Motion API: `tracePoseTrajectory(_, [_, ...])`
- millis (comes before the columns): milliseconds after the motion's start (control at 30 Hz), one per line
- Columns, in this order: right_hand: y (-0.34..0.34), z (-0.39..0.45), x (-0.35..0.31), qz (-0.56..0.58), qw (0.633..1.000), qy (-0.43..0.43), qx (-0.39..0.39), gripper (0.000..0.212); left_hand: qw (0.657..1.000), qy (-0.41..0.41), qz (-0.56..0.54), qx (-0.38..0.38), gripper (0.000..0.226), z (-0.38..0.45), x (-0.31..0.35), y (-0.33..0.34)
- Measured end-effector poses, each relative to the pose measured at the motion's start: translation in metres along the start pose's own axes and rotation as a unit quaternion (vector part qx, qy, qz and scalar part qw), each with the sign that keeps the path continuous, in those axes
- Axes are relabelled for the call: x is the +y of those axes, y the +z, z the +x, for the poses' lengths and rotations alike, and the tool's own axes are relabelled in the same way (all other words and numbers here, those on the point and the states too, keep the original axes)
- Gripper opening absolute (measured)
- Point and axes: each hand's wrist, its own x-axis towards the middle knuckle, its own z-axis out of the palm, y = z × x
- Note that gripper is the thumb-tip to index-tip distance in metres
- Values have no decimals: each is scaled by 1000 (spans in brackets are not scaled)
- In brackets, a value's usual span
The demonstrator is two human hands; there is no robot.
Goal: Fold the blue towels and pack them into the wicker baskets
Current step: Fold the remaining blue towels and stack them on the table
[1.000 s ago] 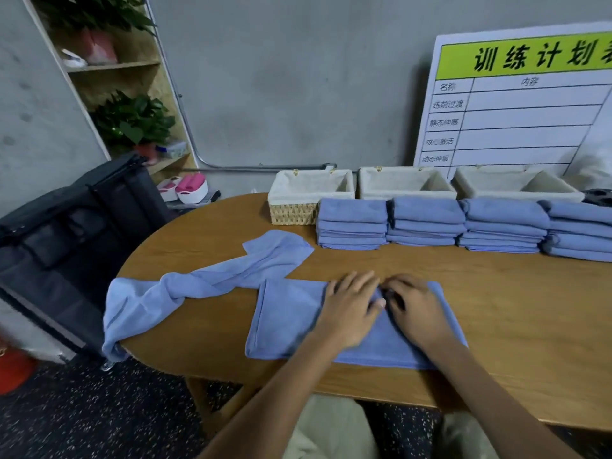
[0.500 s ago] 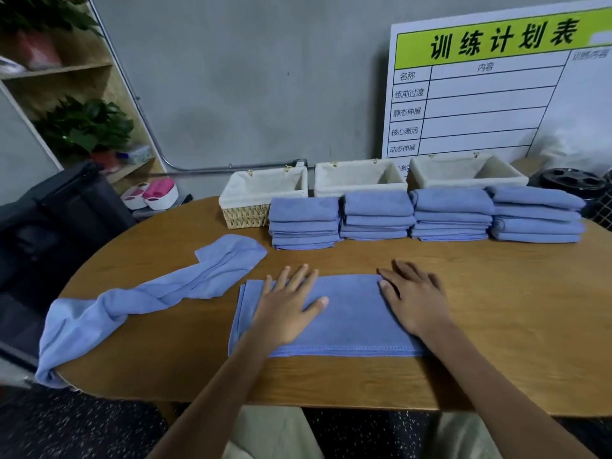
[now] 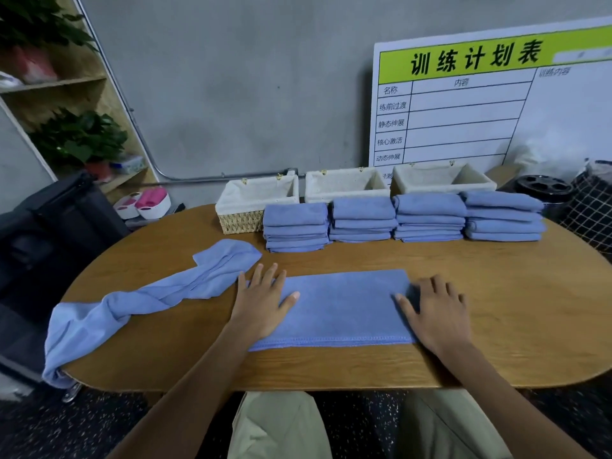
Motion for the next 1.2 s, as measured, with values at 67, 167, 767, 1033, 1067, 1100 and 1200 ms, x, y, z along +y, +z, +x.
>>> tracePoseTrajectory(67, [-5,-4,2,17,1000,4,-19,46,998,39,-18,42,76,9,23,-18])
tracePoseTrajectory(167, [-9,5,2,120,991,25,-51,29,982,127,-134,51,55,45,83,-38])
tracePoseTrajectory(767, [-19,46,114,472,877,85,-34,27,847,230,-470,-93,8,195,260,-38])
tracePoseTrajectory(1033, [-37,27,84,527,844,50,83,35,810,189,-554,-44,6,172,229,-53])
tracePoseTrajectory(1067, [-41,27,76,526,844,37,96,35,801,178,-570,-43,8,167,221,-59])
tracePoseTrajectory(1100, [-46,27,68,527,843,24,104,37,798,168,-577,-37,10,160,213,-66])
tracePoseTrajectory(1200, [-58,24,39,510,853,-25,105,40,787,120,-604,-44,27,141,184,-89])
